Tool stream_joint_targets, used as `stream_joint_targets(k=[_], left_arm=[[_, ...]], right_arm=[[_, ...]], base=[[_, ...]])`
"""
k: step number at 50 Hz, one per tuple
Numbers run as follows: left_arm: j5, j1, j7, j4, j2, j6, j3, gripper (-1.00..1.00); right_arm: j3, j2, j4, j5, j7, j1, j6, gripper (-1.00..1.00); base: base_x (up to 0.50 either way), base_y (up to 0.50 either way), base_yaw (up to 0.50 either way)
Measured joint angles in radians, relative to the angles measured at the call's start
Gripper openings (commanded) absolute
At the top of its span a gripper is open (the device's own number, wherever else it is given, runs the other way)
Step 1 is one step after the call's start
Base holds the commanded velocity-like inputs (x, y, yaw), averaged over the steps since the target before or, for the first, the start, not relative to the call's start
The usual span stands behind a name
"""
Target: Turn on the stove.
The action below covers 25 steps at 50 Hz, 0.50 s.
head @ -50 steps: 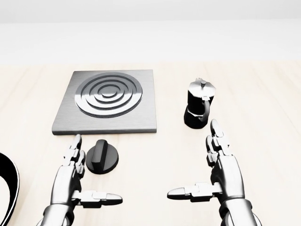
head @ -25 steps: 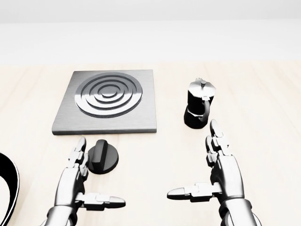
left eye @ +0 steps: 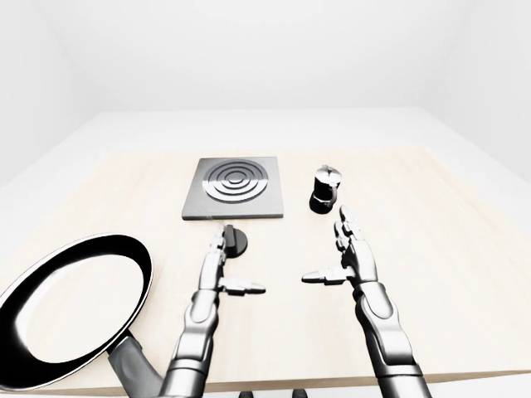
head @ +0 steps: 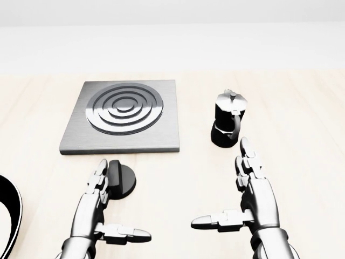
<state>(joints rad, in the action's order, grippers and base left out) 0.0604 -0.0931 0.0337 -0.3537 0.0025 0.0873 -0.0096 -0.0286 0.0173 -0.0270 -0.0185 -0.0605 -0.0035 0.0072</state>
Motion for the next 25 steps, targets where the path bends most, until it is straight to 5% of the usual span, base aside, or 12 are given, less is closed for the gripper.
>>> stream_joint_targets(k=[25], left_arm=[[0.062, 0.015, -0.021, -0.008, -0.022, 0.0, -0.037, 1.0]], right_arm=[[-0.002, 0.001, -0.007, -0.001, -0.001, -0.004, -0.001, 1.0]], base=[[0.0, 0.0, 0.0]])
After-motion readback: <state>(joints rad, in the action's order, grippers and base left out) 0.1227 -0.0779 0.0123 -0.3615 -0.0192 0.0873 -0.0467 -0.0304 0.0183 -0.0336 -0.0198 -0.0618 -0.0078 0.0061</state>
